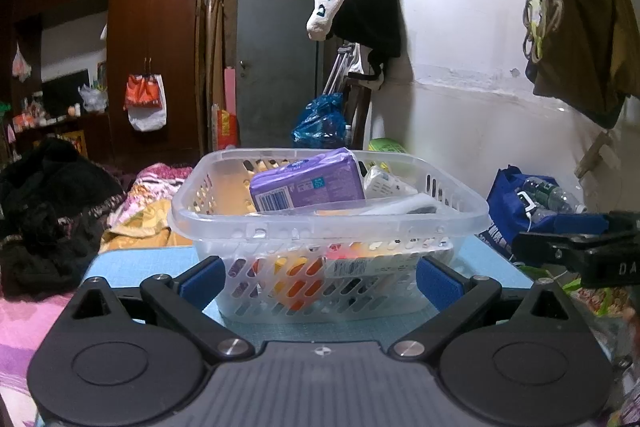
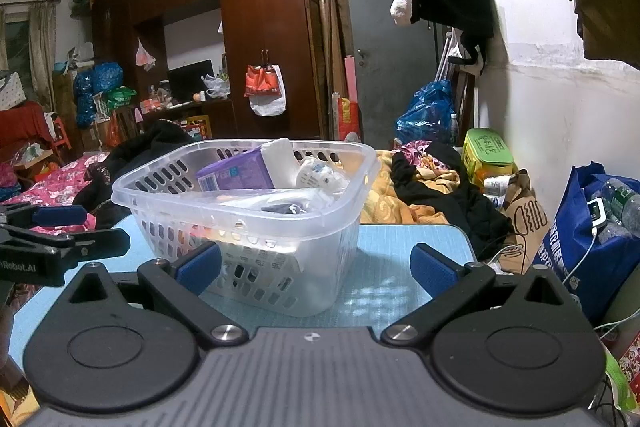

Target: Organize objects

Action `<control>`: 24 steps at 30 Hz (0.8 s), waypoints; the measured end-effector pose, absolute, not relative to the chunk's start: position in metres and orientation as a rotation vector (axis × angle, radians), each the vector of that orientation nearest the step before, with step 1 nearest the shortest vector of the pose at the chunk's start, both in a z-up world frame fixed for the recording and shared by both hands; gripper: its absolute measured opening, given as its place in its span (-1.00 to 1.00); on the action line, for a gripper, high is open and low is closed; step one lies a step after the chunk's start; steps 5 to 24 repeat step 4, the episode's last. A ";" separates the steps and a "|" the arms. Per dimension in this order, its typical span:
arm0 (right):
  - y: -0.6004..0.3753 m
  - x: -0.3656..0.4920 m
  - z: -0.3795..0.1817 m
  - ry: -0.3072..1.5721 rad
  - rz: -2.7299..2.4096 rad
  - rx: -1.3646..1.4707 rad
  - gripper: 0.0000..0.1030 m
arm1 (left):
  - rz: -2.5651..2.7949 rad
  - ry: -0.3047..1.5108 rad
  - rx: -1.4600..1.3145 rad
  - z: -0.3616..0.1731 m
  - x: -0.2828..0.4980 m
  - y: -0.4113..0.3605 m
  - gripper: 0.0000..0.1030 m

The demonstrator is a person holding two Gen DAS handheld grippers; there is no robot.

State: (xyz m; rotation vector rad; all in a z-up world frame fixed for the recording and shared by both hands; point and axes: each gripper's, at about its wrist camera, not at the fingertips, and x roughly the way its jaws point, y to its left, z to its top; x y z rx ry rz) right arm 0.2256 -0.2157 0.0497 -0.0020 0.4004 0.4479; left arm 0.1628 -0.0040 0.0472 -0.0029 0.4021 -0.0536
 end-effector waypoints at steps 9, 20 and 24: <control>-0.216 0.225 0.047 0.402 0.451 -0.005 1.00 | -0.051 0.383 0.003 0.049 0.160 -0.008 0.98; -0.216 0.225 0.047 0.402 0.451 -0.005 1.00 | -0.051 0.383 0.003 0.049 0.160 -0.008 0.98; -0.216 0.225 0.047 0.402 0.451 -0.005 1.00 | -0.051 0.383 0.003 0.049 0.160 -0.008 0.98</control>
